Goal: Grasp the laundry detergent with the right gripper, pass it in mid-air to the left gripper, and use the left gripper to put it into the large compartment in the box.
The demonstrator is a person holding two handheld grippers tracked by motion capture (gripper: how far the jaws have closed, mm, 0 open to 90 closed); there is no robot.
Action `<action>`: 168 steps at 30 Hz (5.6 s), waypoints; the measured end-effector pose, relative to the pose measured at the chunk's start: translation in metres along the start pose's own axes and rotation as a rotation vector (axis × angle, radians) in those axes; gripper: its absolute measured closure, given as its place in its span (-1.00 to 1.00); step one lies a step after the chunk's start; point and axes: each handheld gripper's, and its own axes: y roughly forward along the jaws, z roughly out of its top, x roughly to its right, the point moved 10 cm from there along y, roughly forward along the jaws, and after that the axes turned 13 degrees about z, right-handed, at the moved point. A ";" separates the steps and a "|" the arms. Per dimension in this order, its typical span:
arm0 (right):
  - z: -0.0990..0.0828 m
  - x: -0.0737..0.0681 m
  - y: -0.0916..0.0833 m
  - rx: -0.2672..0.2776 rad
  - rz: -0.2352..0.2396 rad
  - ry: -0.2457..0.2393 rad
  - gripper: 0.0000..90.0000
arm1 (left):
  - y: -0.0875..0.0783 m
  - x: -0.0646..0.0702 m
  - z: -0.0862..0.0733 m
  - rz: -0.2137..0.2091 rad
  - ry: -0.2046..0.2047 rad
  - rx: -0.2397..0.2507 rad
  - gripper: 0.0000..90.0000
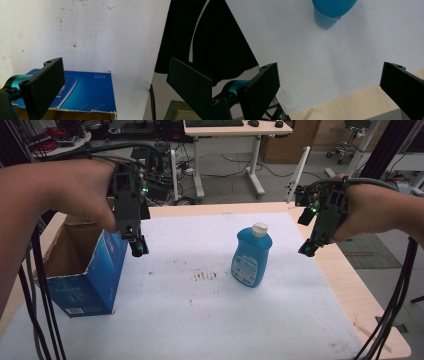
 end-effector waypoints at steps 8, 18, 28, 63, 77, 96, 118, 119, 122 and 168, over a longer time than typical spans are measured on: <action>-0.003 -0.007 0.028 0.143 0.014 0.064 -0.96 | -0.001 0.000 0.000 0.005 0.008 0.004 -0.96; 0.001 -0.006 0.062 0.303 0.018 0.140 -0.96 | -0.001 0.004 -0.001 0.010 0.017 0.014 -0.96; 0.005 0.002 0.081 0.411 0.002 0.209 -0.96 | -0.001 0.004 -0.004 0.010 0.024 0.017 -0.96; 0.040 0.034 0.123 0.718 -0.047 0.314 -0.96 | 0.003 0.002 -0.009 0.006 0.014 0.017 -0.96; 0.052 0.038 0.126 0.821 -0.107 0.328 -0.96 | 0.003 0.004 -0.016 0.003 0.009 0.018 -0.96; 0.054 0.039 0.127 0.913 -0.156 0.334 -0.72 | 0.003 0.003 -0.020 0.006 0.004 0.015 -0.96; 0.056 0.042 0.129 0.937 -0.217 0.338 -0.60 | 0.004 0.003 -0.019 0.006 0.002 0.015 -0.96; 0.056 0.043 0.129 0.937 -0.220 0.338 -0.60 | 0.004 0.004 -0.019 0.006 -0.002 0.016 -0.96; 0.056 0.042 0.129 0.943 -0.222 0.328 -0.46 | 0.005 0.003 -0.019 0.005 0.000 0.014 -0.96; 0.080 0.004 0.102 0.931 -0.187 0.092 0.01 | 0.004 0.005 -0.003 0.011 0.017 0.031 -0.96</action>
